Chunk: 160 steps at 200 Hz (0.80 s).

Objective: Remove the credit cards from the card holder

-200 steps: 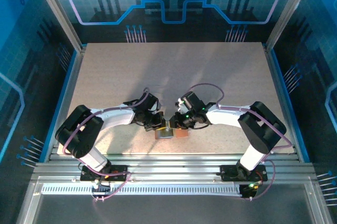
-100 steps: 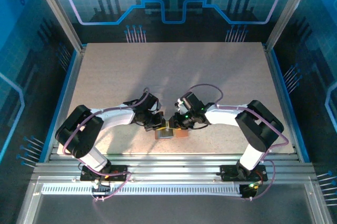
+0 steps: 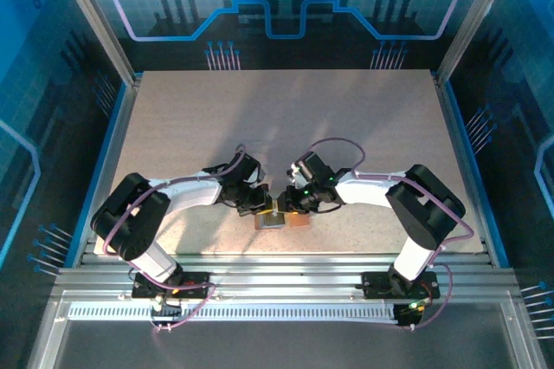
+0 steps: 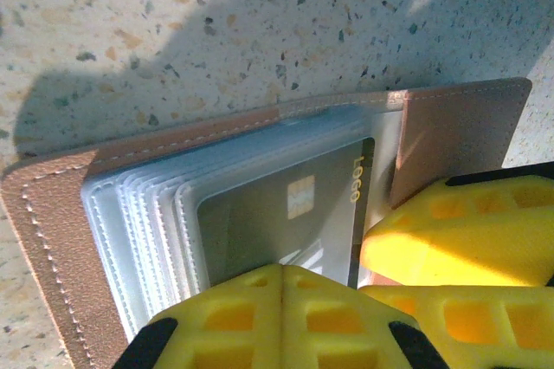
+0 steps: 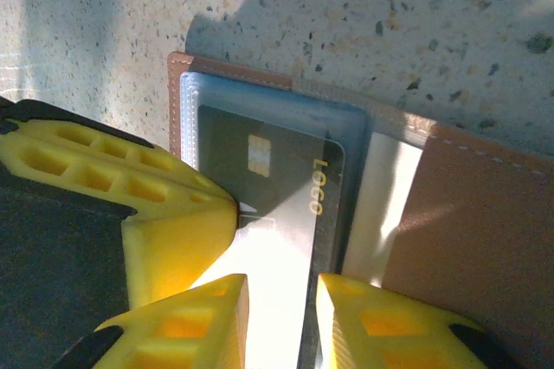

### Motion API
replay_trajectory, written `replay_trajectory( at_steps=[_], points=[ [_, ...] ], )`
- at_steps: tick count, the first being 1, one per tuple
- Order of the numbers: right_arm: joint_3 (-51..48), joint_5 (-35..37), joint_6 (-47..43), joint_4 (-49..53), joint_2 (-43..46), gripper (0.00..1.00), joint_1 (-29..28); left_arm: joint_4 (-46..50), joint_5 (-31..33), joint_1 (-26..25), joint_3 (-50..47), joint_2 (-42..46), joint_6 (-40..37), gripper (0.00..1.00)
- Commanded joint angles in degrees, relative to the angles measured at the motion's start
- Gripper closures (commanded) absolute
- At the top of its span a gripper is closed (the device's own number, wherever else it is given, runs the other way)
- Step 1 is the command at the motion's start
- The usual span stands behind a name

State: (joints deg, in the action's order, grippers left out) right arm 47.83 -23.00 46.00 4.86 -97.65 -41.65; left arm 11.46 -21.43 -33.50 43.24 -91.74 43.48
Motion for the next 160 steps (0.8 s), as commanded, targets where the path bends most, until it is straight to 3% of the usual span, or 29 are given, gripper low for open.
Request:
replay_trajectory(
  at_steps=[1, 29, 108, 142, 160],
  points=[
    [1.5, 2.1, -1.7, 4.8, -0.6, 0.73, -0.7, 3.4, 1.1, 0.3, -0.5, 0.6, -0.8, 1.0],
    [1.8, 2.5, -1.8, 5.3, 0.1, 0.72, -0.8, 3.5, 1.1, 0.5, -0.5, 0.7, -0.7, 1.0],
    [1.5, 1.7, -0.9, 4.0, 1.9, 0.72, -0.8, 3.7, -0.2, 0.6, 1.2, 4.7, 0.2, 0.88],
    [1.3, 1.6, -0.6, 3.8, 2.5, 0.72, -0.8, 5.0, 0.1, 0.7, 0.9, 5.1, 0.1, 0.88],
    [1.4, 1.8, -0.6, 3.9, 2.8, 0.72, -0.9, 6.0, 1.0, 0.6, 0.4, 5.0, -0.4, 0.93]
  ],
)
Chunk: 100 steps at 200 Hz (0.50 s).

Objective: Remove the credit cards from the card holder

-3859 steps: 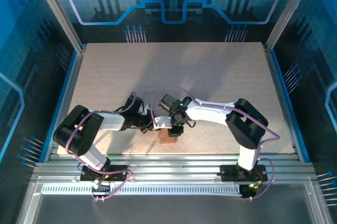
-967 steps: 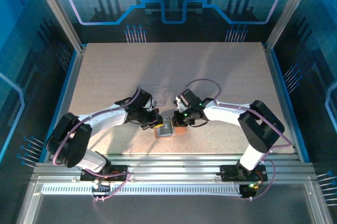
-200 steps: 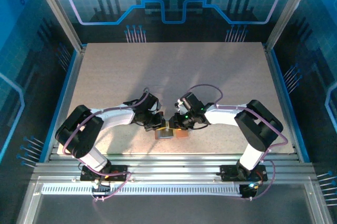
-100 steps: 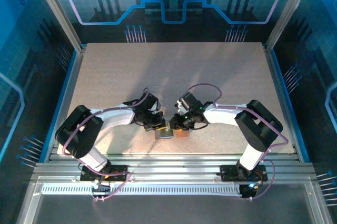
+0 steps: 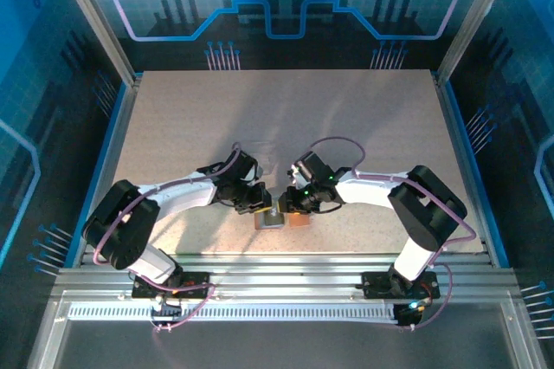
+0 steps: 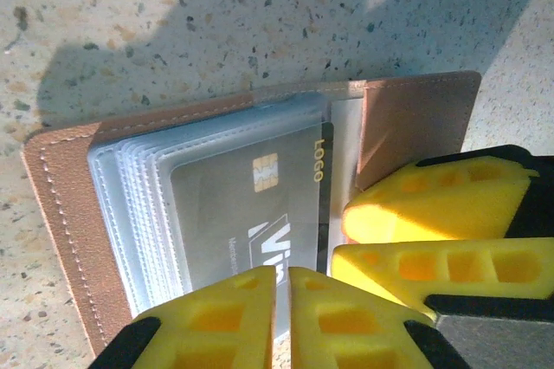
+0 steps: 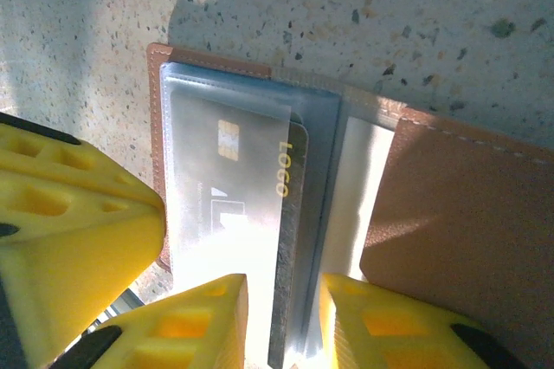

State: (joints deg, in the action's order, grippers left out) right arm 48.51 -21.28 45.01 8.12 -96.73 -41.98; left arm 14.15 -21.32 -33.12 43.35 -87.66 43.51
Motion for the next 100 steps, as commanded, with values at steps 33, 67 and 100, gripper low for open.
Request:
replay_trajectory(
  at_steps=[33, 67, 100],
  points=[
    [1.1, -0.2, 0.5, 0.6, 1.6, 0.72, -0.5, 4.0, 3.1, 0.4, -0.8, 0.9, -1.1, 1.0],
    [1.2, -1.1, 1.0, -0.5, 1.3, 0.7, -0.5, 2.9, 2.7, 0.4, -1.0, -0.5, -1.1, 1.0],
    [0.8, -2.7, 2.3, -3.6, 0.6, 0.7, -0.5, 2.5, 2.5, 0.4, -1.4, -1.8, -1.2, 1.0]
  ],
)
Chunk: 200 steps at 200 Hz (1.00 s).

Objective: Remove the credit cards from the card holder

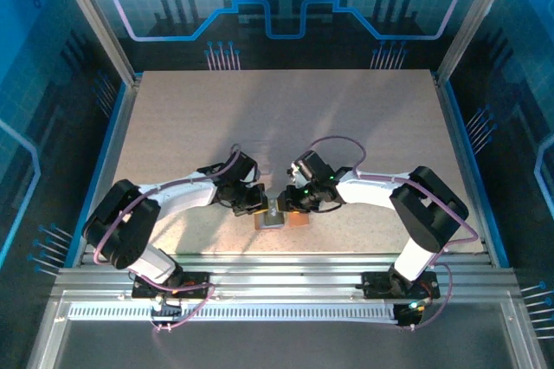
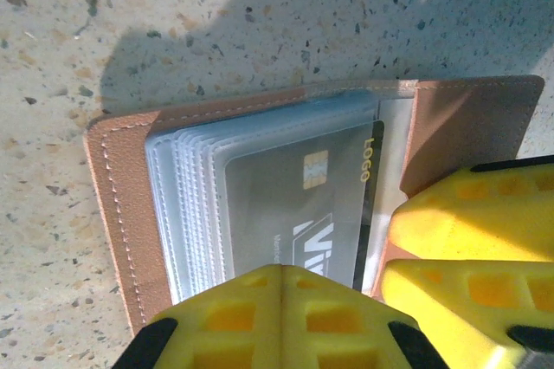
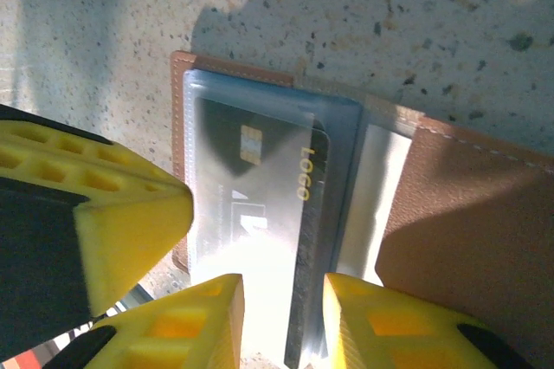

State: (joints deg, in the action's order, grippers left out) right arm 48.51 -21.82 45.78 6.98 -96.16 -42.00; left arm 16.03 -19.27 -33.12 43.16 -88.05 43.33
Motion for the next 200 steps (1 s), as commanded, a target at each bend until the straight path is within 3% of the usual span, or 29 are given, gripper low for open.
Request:
replay_trajectory(
  at_steps=[1, 200],
  points=[
    [0.7, -2.1, 1.6, -2.5, 0.0, 0.7, -0.5, 0.7, 0.4, 0.4, -1.3, -1.4, -1.1, 1.0],
    [0.8, -1.7, 0.9, -2.0, -3.5, 0.7, -0.8, 1.6, 0.5, 0.6, -1.7, -2.1, -1.9, 1.0]
  ],
)
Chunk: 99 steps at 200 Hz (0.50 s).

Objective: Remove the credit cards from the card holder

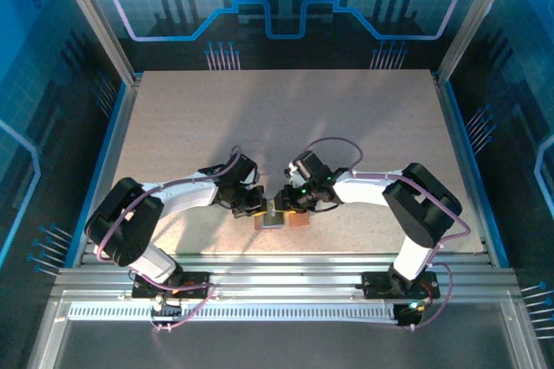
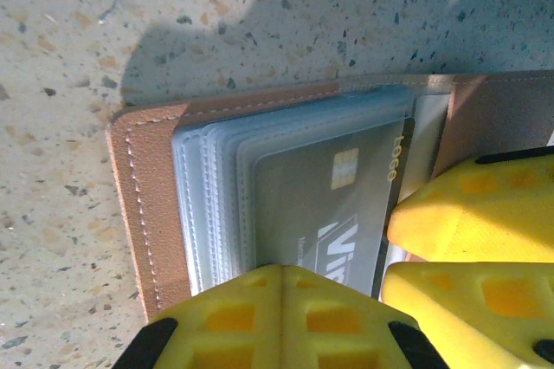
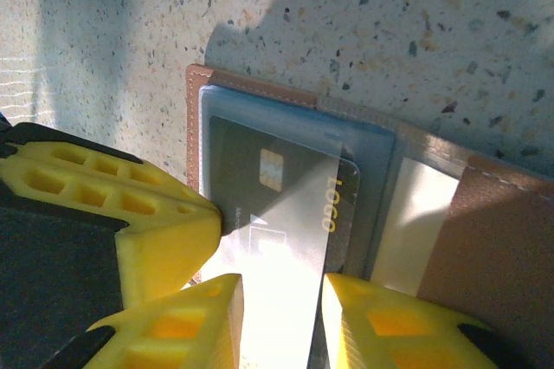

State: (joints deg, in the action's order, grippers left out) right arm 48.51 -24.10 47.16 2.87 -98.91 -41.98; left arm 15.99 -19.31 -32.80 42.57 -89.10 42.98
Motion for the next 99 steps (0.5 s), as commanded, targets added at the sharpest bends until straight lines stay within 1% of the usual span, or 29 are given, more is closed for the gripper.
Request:
replay_trajectory(
  at_steps=[1, 35, 99],
  points=[
    [0.8, 0.7, -0.5, 2.2, -0.8, 0.7, -0.8, 1.7, 0.6, 0.3, -1.1, -1.1, -1.6, 1.0],
    [1.5, 3.4, -2.4, 6.6, 0.1, 0.7, -1.2, 1.8, 0.7, 0.4, -1.2, -1.1, -1.6, 1.0],
    [1.5, 4.1, -2.6, 7.3, 0.9, 0.7, -1.2, 1.6, 0.7, 0.4, -1.5, -1.0, -1.5, 1.0]
  ],
)
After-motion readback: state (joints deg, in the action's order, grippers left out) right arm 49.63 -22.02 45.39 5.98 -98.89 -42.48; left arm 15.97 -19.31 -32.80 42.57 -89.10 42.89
